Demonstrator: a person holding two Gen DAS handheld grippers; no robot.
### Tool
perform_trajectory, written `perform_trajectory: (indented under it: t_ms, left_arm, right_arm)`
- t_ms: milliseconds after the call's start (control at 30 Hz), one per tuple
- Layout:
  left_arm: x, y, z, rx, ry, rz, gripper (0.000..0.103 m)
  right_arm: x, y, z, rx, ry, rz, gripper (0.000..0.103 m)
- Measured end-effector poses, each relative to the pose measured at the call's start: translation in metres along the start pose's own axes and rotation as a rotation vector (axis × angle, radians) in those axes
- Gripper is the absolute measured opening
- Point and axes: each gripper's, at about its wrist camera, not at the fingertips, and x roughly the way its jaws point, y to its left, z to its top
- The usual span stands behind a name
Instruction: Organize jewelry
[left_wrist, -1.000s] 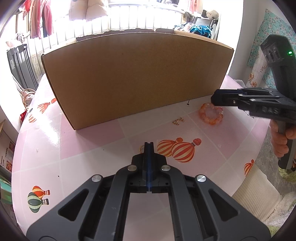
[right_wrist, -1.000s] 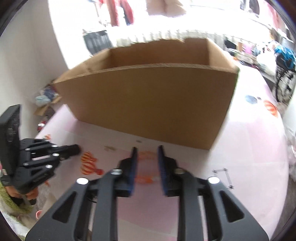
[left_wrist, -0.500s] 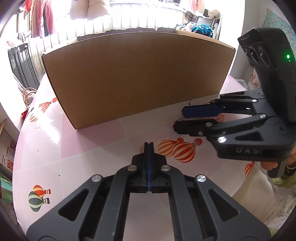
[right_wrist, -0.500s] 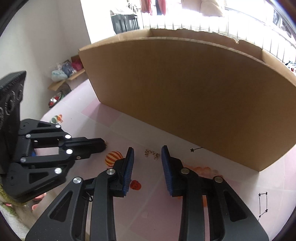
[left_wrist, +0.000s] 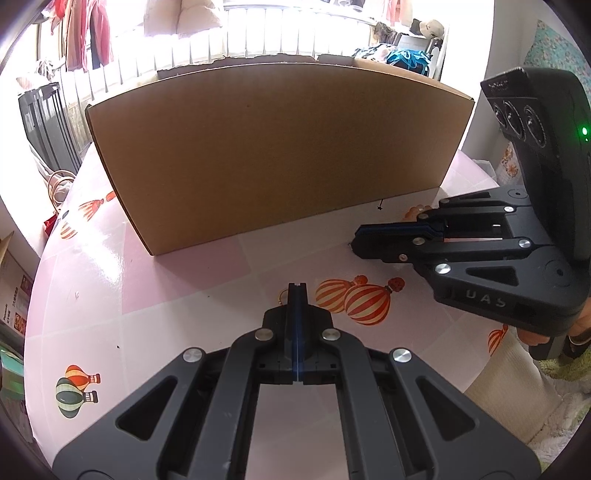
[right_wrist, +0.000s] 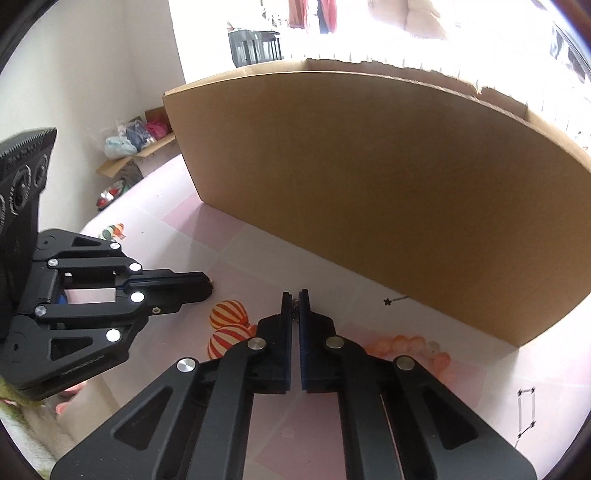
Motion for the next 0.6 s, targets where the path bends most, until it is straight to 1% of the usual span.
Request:
perform_trajectory:
  t_ms: [133,367,600]
  left_arm:
    - [0.001,0.000,0.001,-0.004,-0.002,0.000,0.000]
    - [0.000,0.001,0.000,-0.003,-0.003,0.002,0.000]
    - [-0.001,0.001,-0.001,-0.011,-0.001,0.003,0.000]
  right_arm:
    - [-0.007,-0.007,-0.006,0.048,-0.004,0.031,0.004]
    - [-0.028,-0.022,-0.014,0.153,-0.042,0.060,0.004]
    - [-0.045,-0.029,-0.012,0.190,-0.084,0.075,0.004]
